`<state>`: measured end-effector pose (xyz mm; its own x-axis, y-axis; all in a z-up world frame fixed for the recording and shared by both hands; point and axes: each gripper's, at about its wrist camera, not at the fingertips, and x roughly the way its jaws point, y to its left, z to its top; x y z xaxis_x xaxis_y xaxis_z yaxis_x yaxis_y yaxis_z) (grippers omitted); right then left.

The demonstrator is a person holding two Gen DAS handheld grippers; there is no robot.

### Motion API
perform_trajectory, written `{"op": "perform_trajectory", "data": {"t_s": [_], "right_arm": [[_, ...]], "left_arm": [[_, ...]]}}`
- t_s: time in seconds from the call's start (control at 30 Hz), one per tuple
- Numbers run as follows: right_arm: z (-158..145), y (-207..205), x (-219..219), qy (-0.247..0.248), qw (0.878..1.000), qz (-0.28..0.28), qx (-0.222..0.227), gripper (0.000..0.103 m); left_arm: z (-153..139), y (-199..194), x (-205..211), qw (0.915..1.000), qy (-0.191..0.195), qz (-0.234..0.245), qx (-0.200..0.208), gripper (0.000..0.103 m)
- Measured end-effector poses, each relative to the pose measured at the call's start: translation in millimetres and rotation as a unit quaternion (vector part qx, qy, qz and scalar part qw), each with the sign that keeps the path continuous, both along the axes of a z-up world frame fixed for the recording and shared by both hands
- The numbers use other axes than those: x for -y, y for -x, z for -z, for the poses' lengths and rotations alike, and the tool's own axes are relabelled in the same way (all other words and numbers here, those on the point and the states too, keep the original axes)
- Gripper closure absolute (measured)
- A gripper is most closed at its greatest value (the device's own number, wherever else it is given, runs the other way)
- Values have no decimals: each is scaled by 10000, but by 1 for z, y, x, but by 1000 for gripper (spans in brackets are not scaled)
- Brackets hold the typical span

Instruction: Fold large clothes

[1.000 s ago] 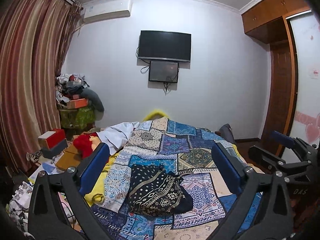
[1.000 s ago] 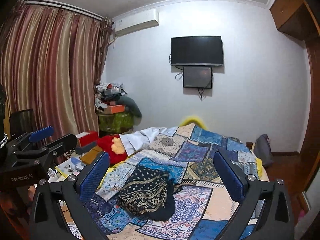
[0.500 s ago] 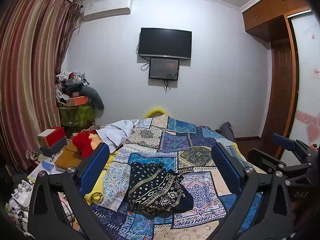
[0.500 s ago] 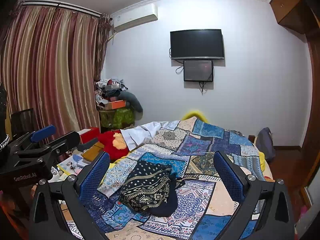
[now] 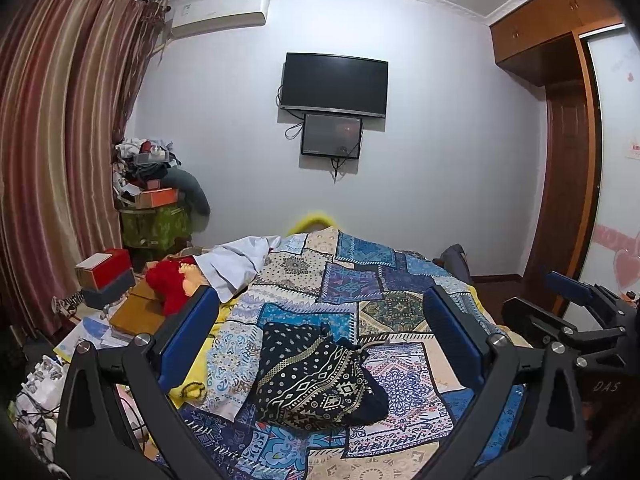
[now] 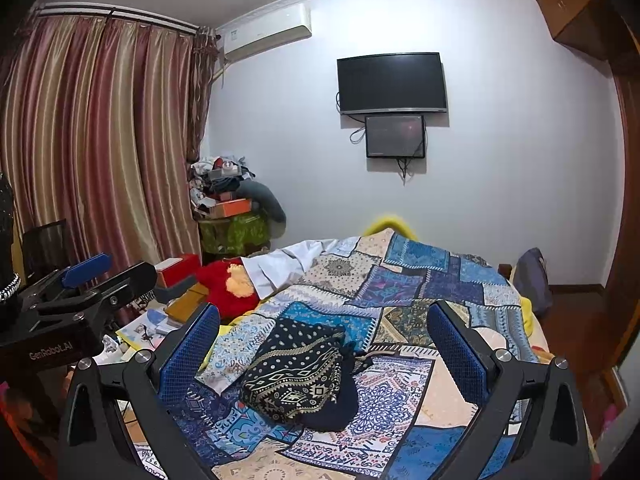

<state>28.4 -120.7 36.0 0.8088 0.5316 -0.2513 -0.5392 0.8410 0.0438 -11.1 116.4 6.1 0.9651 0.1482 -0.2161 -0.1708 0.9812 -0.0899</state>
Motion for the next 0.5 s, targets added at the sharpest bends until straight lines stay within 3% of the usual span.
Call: {"op": "perform_trajectory", "data": {"t_s": [0.5], "right_arm": [[3, 1, -4, -49, 10000, -10, -56, 0]], "left_arm": [[1, -1, 5, 9999, -91, 48, 11, 0]]}}
